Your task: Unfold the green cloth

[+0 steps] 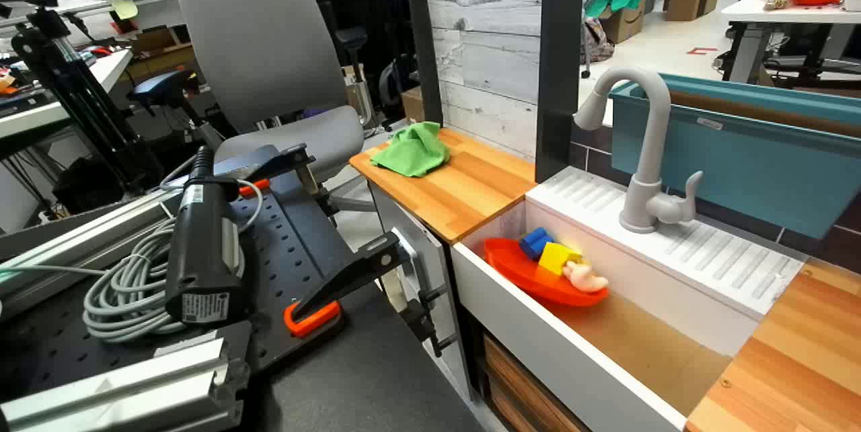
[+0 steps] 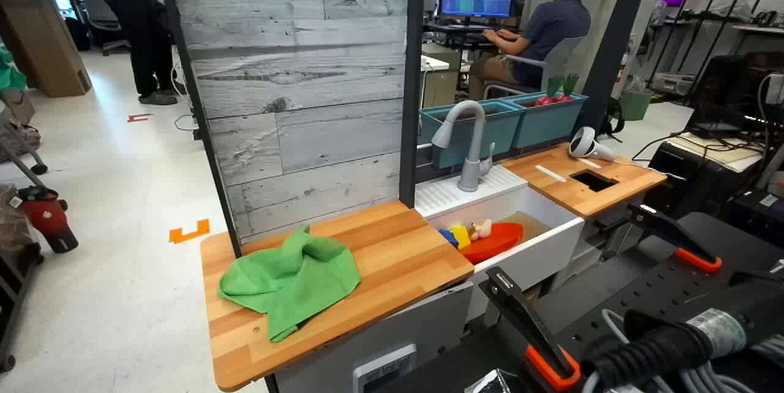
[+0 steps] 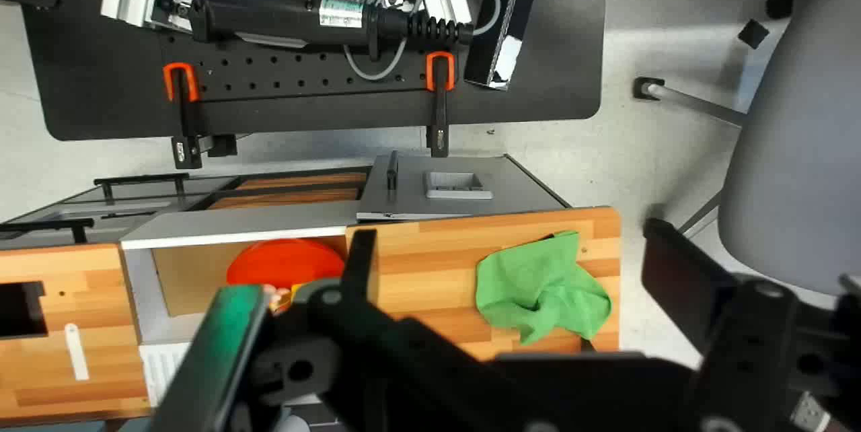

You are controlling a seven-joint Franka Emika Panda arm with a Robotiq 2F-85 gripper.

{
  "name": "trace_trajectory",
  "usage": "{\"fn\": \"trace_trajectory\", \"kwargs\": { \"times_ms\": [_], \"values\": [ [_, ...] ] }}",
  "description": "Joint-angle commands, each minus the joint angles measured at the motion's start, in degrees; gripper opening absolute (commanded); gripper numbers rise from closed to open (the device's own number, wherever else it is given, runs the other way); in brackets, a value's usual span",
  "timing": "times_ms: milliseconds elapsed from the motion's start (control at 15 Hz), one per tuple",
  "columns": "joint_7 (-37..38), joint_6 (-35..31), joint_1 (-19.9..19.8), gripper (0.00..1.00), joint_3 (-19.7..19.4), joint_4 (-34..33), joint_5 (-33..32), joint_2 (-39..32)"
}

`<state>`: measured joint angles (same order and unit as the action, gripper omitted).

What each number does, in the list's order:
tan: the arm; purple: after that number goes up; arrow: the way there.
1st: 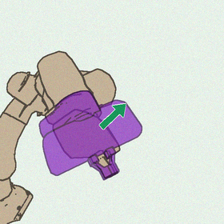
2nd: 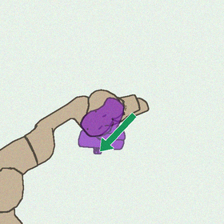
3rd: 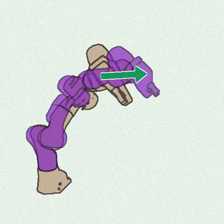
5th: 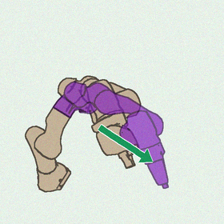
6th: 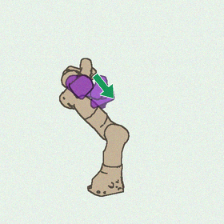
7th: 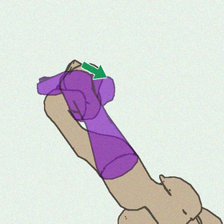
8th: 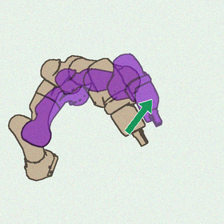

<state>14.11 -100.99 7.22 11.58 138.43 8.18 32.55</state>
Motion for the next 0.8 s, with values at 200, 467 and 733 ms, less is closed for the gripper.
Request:
{"fn": "trace_trajectory", "kwargs": {
  "times_ms": [200,467,733],
  "values": [
    [0.3,-3.3,-0.3,1.0,0.0,0.5,0.0,-0.5],
    [3.3,-16.9,-2.2,1.0,-0.3,0.9,0.8,-6.2],
    [6.6,-28.0,-4.4,1.0,-0.5,-1.9,-0.9,-18.3]
  ]
}}
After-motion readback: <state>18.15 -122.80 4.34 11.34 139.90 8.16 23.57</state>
